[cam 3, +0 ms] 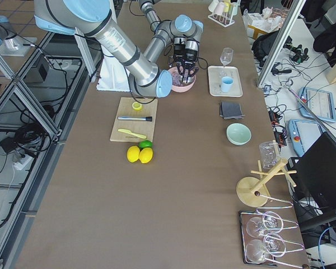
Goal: Put ice in cup with scoop
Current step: 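Push the scoop through the ice cubes with the right gripper to fill it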
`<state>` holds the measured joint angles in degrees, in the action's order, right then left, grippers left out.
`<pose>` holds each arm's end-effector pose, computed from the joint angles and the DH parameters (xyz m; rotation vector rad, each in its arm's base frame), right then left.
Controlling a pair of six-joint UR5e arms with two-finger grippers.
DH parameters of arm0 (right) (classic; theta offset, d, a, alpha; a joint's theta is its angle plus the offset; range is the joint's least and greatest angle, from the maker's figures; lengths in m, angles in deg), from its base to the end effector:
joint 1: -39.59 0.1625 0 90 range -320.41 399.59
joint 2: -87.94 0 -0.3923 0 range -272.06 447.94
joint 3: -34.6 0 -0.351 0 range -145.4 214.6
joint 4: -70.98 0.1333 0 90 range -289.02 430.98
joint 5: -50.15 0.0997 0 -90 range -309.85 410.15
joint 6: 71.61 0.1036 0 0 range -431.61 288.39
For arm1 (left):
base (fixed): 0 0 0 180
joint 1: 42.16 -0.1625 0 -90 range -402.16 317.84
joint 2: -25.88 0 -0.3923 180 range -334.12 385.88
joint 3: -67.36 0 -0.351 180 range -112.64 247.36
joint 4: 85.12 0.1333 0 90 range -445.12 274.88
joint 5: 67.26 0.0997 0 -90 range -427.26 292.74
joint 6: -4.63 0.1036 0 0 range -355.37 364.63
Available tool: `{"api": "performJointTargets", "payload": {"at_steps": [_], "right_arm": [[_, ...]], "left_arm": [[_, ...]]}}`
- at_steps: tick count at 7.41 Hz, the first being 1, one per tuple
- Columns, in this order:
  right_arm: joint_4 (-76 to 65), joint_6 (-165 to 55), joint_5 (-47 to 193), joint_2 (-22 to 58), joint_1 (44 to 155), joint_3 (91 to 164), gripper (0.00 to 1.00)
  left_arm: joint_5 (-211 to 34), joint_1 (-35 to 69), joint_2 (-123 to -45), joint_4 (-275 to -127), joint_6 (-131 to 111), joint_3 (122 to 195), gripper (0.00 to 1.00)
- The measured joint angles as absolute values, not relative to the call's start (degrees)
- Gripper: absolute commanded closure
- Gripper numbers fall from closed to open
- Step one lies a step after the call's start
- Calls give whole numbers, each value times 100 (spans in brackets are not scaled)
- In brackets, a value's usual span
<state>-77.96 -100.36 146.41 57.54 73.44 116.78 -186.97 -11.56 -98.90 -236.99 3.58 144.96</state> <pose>-0.4649 -0.4587 0.1999 -0.1613 -0.0838 -1.4713 0.5159 -0.4003 0.2609 1.1031 1.1653 1.1866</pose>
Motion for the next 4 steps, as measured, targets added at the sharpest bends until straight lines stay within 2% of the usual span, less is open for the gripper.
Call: {"api": "performJointTargets", "payload": {"at_steps": [4], "right_arm": [[-7442, -9662, 14705, 5525, 7317, 11931, 100]], "left_arm": [[-18697, -1157, -9893, -23694, 358, 14496, 1]]}}
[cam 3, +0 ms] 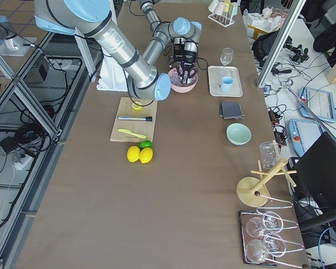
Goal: Put ice in cup with scoop
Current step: 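Push the scoop through the ice cubes with the right gripper to fill it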
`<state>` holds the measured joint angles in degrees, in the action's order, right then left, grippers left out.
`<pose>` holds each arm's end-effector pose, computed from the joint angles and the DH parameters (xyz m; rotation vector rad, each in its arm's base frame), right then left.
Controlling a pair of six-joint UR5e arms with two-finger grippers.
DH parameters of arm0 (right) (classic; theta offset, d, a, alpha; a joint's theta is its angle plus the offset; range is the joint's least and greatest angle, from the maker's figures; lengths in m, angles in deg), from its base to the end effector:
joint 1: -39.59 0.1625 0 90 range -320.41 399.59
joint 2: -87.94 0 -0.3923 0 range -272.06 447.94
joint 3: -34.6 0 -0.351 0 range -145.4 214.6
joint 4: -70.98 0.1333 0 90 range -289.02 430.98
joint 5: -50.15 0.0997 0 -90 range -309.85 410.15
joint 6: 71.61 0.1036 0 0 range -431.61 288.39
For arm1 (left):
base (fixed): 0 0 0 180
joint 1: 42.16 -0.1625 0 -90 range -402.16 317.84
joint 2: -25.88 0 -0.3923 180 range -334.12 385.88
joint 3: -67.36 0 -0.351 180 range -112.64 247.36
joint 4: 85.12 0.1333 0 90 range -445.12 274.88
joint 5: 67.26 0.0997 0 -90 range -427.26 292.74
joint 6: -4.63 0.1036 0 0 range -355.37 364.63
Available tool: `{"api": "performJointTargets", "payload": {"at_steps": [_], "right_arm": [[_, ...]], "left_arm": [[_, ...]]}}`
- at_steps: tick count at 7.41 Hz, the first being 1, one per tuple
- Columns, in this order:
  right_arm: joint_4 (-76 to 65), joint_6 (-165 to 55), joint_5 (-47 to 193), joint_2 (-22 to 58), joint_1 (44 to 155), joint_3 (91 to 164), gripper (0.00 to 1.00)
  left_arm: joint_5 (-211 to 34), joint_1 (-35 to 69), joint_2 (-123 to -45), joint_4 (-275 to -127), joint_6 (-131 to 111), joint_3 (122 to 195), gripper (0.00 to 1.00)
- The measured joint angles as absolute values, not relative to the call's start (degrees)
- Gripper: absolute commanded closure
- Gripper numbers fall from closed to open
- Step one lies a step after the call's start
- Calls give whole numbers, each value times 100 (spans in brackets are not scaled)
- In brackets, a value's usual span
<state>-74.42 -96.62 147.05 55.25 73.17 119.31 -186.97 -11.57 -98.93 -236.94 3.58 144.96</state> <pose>-0.4660 -0.4545 0.2063 -0.0972 -0.1088 -1.4154 0.5161 -0.4003 0.2606 1.1027 1.1653 1.1867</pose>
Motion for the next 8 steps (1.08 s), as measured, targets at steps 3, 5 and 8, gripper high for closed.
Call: {"api": "performJointTargets", "payload": {"at_steps": [3, 5, 8], "right_arm": [[-6926, -9305, 14737, 5280, 7310, 12058, 100], [-6657, -9176, 14751, 5181, 7311, 12125, 100], [-6602, -9070, 14808, 4867, 7316, 12622, 100]], "left_arm": [[-18698, -1157, -9893, -23678, 366, 14497, 1], [-18697, -1157, -9888, -23659, 366, 14497, 1], [-18692, -1157, -9884, -23620, 372, 14496, 1]]}}
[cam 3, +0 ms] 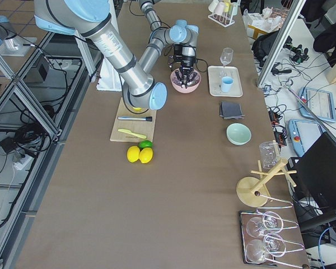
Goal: Put ice in cup with scoop
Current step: 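Push the scoop through the ice cubes with the right gripper to fill it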
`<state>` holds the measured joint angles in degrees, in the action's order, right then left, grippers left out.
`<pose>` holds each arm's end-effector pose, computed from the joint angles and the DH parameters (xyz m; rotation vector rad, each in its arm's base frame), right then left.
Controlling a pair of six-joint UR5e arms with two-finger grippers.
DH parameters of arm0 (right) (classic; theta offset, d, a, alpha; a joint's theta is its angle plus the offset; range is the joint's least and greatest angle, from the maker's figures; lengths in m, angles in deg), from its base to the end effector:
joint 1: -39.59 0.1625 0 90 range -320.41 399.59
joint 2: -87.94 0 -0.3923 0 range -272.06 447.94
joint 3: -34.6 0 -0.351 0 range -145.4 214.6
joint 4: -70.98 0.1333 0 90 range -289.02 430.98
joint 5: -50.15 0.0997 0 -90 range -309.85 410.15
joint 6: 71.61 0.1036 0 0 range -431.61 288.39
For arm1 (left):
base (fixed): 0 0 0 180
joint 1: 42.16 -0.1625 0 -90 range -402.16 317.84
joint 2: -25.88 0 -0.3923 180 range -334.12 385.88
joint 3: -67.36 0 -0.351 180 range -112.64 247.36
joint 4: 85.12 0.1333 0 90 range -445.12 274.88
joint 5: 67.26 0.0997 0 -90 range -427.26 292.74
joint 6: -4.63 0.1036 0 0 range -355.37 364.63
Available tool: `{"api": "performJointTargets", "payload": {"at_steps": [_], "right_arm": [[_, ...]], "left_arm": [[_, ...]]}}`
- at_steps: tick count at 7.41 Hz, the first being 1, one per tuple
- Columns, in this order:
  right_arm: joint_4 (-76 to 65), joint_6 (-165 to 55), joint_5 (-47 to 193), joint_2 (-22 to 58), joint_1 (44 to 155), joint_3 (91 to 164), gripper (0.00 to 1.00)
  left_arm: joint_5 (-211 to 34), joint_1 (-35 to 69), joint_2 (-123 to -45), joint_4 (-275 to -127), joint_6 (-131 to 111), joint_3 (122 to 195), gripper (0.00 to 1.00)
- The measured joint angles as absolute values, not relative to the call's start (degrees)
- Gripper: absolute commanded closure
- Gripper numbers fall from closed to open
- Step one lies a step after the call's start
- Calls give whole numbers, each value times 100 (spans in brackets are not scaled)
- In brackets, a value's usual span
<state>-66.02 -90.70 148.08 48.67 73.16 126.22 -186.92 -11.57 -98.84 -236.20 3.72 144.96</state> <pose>-0.4566 -0.4458 0.2258 0.0474 -0.1732 -1.3213 0.5170 -0.4009 0.2630 1.0904 1.1576 1.1882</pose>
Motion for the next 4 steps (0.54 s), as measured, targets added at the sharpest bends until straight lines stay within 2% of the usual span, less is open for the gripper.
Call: {"api": "performJointTargets", "payload": {"at_steps": [4], "right_arm": [[-6202, -8660, 14941, 4456, 7316, 13114, 100]], "left_arm": [[-18692, -1157, -9883, -23564, 388, 14493, 1]]}}
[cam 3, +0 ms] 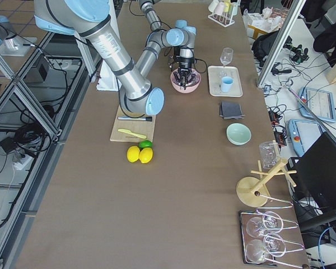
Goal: Put ice in cup with scoop
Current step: 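Push the scoop through the ice cubes with the right gripper to fill it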
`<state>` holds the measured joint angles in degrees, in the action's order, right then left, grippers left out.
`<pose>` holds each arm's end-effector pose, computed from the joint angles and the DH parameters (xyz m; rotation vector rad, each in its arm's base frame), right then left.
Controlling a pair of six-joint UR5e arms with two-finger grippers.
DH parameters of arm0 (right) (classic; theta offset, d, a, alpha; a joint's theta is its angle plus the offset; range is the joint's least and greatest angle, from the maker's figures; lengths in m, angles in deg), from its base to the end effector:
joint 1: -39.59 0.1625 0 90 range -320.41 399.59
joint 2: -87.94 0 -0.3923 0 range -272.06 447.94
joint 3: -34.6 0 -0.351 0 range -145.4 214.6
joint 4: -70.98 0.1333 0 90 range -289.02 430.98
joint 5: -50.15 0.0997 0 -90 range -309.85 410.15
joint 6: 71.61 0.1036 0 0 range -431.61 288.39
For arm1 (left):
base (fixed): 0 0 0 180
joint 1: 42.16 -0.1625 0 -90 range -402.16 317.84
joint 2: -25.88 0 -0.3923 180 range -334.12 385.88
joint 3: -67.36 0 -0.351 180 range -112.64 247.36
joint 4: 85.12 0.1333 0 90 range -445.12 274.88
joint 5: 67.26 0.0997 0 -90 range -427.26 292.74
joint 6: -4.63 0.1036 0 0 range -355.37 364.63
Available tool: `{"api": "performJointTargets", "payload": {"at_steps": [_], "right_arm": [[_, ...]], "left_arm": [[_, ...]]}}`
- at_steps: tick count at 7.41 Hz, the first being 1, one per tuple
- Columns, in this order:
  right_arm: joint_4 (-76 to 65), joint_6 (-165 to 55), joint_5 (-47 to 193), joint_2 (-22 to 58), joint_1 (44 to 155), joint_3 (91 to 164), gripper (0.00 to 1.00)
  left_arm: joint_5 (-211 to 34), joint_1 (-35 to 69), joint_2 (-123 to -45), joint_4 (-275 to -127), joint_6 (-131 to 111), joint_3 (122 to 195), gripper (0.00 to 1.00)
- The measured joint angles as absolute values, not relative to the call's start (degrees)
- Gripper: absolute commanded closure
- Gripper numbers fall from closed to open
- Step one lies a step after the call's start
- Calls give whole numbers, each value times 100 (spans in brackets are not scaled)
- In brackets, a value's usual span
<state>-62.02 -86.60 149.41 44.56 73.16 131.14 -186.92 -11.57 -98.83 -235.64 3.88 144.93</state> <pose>-0.4452 -0.4355 0.2341 0.1160 -0.2281 -1.2545 0.5178 -0.4014 0.2643 1.0820 1.1520 1.1904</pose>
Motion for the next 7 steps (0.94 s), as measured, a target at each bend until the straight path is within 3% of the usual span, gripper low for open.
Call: {"api": "performJointTargets", "payload": {"at_steps": [4, 7], "right_arm": [[-5538, -8004, 15083, 3920, 7316, 13633, 100], [-4801, -7453, 15156, 3666, 7316, 13636, 100]], "left_arm": [[-18697, -1164, -9887, -23525, 409, 14490, 1], [-18697, -1163, -9891, -23499, 411, 14494, 1]]}}
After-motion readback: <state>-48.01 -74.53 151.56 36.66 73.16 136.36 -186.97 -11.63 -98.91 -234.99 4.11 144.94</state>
